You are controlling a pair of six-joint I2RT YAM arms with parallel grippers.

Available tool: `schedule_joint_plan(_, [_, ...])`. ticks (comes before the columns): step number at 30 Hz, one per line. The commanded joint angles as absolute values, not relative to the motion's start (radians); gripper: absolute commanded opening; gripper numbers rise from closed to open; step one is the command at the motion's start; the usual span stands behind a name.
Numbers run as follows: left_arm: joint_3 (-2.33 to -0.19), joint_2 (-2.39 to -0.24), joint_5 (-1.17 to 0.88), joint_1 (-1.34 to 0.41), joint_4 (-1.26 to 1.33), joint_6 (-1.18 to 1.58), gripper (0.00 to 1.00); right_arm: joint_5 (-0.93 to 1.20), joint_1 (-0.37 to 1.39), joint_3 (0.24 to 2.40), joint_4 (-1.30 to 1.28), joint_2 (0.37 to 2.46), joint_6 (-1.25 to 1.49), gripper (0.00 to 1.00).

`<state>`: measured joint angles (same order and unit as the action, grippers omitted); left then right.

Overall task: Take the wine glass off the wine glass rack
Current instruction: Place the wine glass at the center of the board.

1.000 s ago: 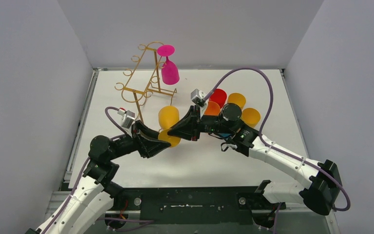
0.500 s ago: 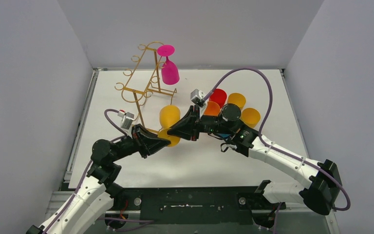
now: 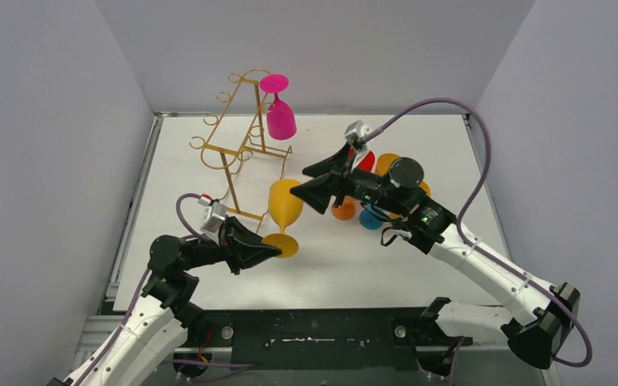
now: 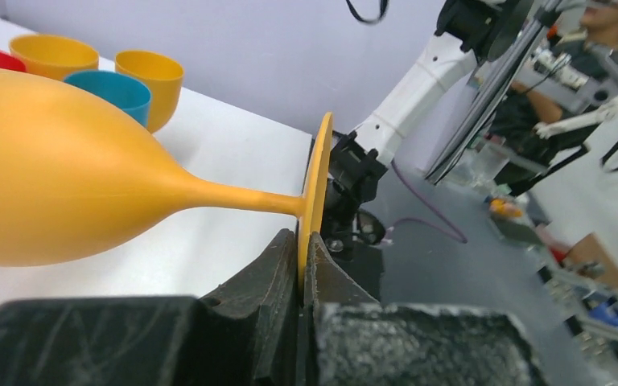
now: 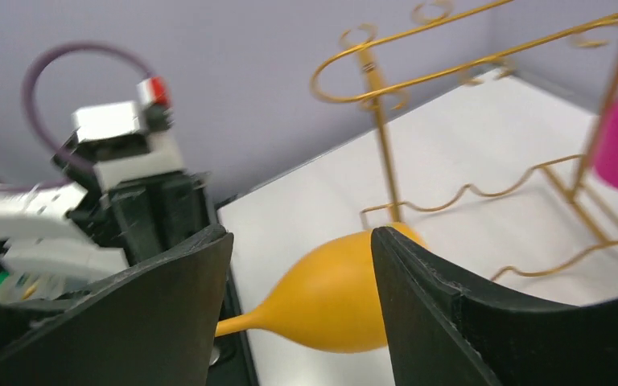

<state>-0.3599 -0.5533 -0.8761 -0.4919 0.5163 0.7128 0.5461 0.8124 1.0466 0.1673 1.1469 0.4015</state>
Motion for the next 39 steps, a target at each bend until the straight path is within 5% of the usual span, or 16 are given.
schedule_joint_plan(1, [-0.384, -0.497, -0.964, -0.494, 0.511, 0.501, 0.0, 0.408, 0.669, 1.118, 0.09, 1.091, 0.476, 0.65])
schedule_joint_plan(9, [-0.376, -0.421, -1.073, -0.494, 0.368, 0.181, 0.0, 0.726, 0.432, 1.06, 0.189, 1.139, 0.778, 0.66])
schedule_joint_plan(17, [-0.396, -0.44, -1.122, -0.492, 0.192, -0.033, 0.0, 1.133, 0.426, 1.126, 0.32, 1.302, 0.99, 0.65])
schedule_joint_plan(25, [-0.417, -0.502, -1.236, -0.492, 0.19, -0.048, 0.0, 1.162, 0.478, 1.161, 0.267, 1.349, 0.991, 0.53])
schedule_joint_plan(39, [-0.482, -0.547, -1.255, -0.491, 0.002, -0.25, 0.0, 1.235, 0.534, 1.308, -0.054, 1.457, 0.791, 0.55])
